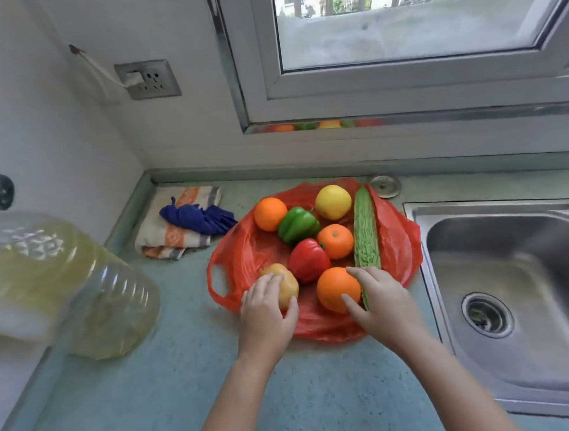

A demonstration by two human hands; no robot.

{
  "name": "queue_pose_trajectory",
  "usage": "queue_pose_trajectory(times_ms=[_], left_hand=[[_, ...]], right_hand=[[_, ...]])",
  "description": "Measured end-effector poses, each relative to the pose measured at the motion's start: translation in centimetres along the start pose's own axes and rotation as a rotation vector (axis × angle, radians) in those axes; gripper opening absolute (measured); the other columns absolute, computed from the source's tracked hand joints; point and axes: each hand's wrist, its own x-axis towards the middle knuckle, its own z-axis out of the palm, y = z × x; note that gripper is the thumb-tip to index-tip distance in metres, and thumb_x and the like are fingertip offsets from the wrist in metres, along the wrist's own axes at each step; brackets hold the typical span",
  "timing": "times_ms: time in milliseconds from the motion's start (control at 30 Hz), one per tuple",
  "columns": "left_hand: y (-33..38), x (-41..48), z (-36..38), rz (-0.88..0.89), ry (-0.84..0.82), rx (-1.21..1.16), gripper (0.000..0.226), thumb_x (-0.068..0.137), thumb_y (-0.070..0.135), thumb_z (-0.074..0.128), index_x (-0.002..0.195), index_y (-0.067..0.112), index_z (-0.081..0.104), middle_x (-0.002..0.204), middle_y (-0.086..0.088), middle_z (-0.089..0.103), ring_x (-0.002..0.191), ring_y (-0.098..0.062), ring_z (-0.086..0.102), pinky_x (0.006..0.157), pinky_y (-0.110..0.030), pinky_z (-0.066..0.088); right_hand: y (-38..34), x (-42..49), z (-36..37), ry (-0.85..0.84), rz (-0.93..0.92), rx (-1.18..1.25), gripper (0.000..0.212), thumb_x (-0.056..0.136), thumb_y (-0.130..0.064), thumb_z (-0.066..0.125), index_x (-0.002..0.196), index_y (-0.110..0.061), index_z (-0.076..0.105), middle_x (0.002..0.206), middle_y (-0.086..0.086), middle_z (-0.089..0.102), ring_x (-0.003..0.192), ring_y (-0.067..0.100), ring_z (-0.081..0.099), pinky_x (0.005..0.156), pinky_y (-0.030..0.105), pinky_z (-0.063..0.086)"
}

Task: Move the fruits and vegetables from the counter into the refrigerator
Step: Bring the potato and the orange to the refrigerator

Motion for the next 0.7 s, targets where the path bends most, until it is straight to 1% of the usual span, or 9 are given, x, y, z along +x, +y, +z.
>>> queue_pose_trajectory(times_ms=[100,200,300,400,467,533,600,700], left_hand=[[-1.2,2.0,1.1,-0.008,-0.060,0.008,0.057,0.075,0.040,0.045,0.118,0.006,0.059,0.122,-0.013,0.058,0.113,-0.030,0.053,0.098,-0.040,0.037],[-2.2,3.4,2.2,0.032,-0.093,0.014,0.052,0.075,0.032,0.056,0.120,0.007,0.058,0.124,-0.012,0.057,0.115,-0.030,0.052,0.099,-0.041,0.036],[-3.0,4.3,2.7,0.047,-0.147,0.049,0.053,0.081,0.030,0.062,0.129,0.012,0.050,0.135,-0.009,0.047,0.126,-0.027,0.041,0.105,-0.040,0.028],[-3.6,5.1,2.9,0.053,-0.189,0.083,0.060,0.083,0.038,0.060,0.136,0.019,0.040,0.144,-0.005,0.035,0.133,-0.021,0.029,0.109,-0.034,0.020],[-3.9,5.5,3.0,0.033,-0.234,0.088,0.067,0.082,0.045,0.058,0.140,0.022,0.033,0.147,-0.003,0.030,0.135,-0.019,0.024,0.110,-0.032,0.017],[-4.1,5.6,3.1,0.013,-0.281,0.100,0.075,0.080,0.050,0.059,0.142,0.026,0.026,0.148,-0.002,0.025,0.136,-0.019,0.022,0.110,-0.032,0.018],[-4.4,5.7,3.2,-0.003,-0.306,0.101,0.082,0.076,0.053,0.061,0.143,0.029,0.021,0.149,-0.001,0.022,0.135,-0.021,0.024,0.109,-0.033,0.022],[-4.9,5.8,3.3,-0.024,-0.334,0.082,0.089,0.072,0.054,0.065,0.143,0.031,0.017,0.149,-0.001,0.021,0.132,-0.023,0.029,0.106,-0.035,0.029]], right_hand=[[0.3,1.3,1.4,-0.021,0.048,-0.001,0.046,0.072,-0.030,0.069,0.112,-0.009,0.063,0.102,0.008,0.067,0.093,0.030,0.062,0.074,0.039,0.050],[0.7,2.0,2.6,-0.038,0.071,-0.020,0.052,0.065,-0.038,0.063,0.107,-0.009,0.065,0.100,0.008,0.068,0.090,0.030,0.064,0.072,0.041,0.052],[1.0,2.4,3.4,-0.062,0.104,-0.017,0.056,0.065,-0.040,0.065,0.113,-0.012,0.063,0.111,0.007,0.065,0.101,0.029,0.061,0.079,0.042,0.049],[1.1,2.6,3.9,-0.099,0.124,0.009,0.063,0.069,-0.039,0.072,0.125,-0.017,0.055,0.126,0.005,0.056,0.114,0.025,0.053,0.090,0.040,0.046],[1.1,2.7,4.2,-0.119,0.125,0.010,0.068,0.069,-0.040,0.072,0.130,-0.020,0.050,0.131,0.005,0.052,0.119,0.024,0.050,0.093,0.040,0.044],[1.2,2.7,4.5,-0.120,0.128,0.008,0.071,0.069,-0.042,0.072,0.132,-0.023,0.047,0.133,0.004,0.050,0.119,0.024,0.049,0.094,0.040,0.042],[1.1,2.7,4.7,-0.130,0.135,-0.008,0.073,0.070,-0.045,0.070,0.135,-0.026,0.043,0.135,0.002,0.047,0.118,0.024,0.049,0.097,0.039,0.038],[0.7,2.5,5.0,-0.152,0.154,-0.031,0.075,0.071,-0.048,0.068,0.137,-0.031,0.037,0.137,-0.001,0.043,0.121,0.021,0.044,0.104,0.046,0.030]])
